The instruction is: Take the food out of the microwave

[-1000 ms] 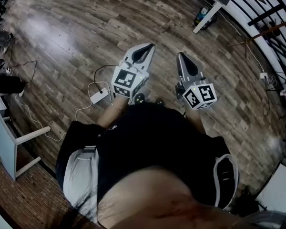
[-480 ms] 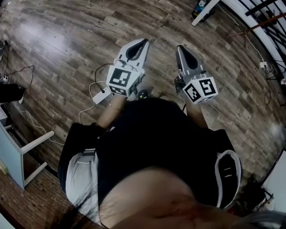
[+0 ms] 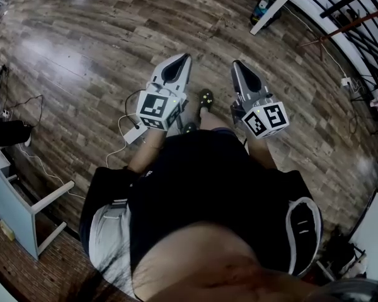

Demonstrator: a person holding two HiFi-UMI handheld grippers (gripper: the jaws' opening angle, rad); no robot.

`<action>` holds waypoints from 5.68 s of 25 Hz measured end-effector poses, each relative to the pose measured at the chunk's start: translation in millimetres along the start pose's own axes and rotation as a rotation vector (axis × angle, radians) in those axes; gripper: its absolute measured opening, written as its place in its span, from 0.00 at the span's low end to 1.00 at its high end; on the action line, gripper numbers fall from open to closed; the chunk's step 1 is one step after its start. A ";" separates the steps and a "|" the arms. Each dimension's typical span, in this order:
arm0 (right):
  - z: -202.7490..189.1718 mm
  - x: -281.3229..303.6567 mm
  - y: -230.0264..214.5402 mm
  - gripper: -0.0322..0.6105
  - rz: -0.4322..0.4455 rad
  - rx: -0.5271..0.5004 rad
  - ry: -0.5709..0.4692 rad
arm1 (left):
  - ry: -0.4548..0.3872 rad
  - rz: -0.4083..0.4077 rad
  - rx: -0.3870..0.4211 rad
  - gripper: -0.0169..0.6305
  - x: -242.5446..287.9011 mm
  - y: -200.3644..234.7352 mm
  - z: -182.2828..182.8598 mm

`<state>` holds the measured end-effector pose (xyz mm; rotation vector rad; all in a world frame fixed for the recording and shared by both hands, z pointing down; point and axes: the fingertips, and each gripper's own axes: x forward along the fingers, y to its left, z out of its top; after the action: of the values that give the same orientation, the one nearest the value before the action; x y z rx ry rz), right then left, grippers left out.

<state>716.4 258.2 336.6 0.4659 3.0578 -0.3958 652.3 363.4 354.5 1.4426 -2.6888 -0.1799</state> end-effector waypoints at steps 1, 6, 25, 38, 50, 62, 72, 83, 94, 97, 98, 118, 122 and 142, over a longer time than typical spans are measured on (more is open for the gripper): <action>0.7 4.4 -4.9 0.05 0.001 0.004 -0.005 | 0.003 0.006 0.002 0.04 2.6 3.6 -0.2; 5.4 37.0 -44.9 0.05 -0.017 0.024 -0.030 | 0.024 0.037 0.028 0.04 27.1 29.4 1.5; 45.8 153.7 -189.4 0.05 0.045 0.026 -0.098 | -0.012 0.058 0.062 0.04 195.5 101.1 29.2; 41.1 211.3 -234.7 0.05 0.108 0.038 -0.061 | 0.007 0.116 0.102 0.04 248.7 131.8 36.5; 43.4 261.0 -252.8 0.05 0.082 0.025 -0.036 | 0.009 0.067 0.070 0.04 291.9 174.3 42.2; 46.1 345.1 -257.3 0.05 0.007 -0.029 -0.018 | 0.020 -0.002 0.074 0.04 332.7 253.6 59.5; 44.2 408.7 -260.0 0.05 -0.086 -0.041 -0.002 | 0.005 -0.075 0.030 0.04 354.2 316.2 74.4; 29.3 498.6 -240.5 0.05 -0.093 -0.055 0.013 | 0.005 -0.095 0.040 0.04 355.6 401.9 83.9; 19.6 523.3 -248.6 0.05 -0.131 -0.029 0.053 | 0.015 -0.127 0.011 0.04 373.7 435.1 73.6; 16.5 531.0 -255.2 0.05 -0.128 -0.032 0.067 | 0.016 -0.126 0.009 0.04 381.0 439.9 72.2; 16.7 535.8 -257.1 0.05 -0.120 -0.027 0.060 | 0.014 -0.123 0.011 0.04 384.1 443.1 72.6; 36.8 668.8 -351.7 0.05 -0.071 -0.031 0.030 | 0.049 -0.093 0.087 0.04 503.9 538.8 94.5; 33.5 672.4 -368.3 0.05 -0.104 -0.022 0.033 | 0.069 -0.134 0.092 0.04 526.4 539.2 92.0; 39.6 667.0 -452.2 0.05 -0.273 0.013 -0.049 | 0.079 -0.349 0.123 0.04 639.8 513.5 92.0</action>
<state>-55.0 24.2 368.7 0.0355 3.0770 -0.4274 -135.7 117.3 349.3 1.9044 -2.4039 0.0213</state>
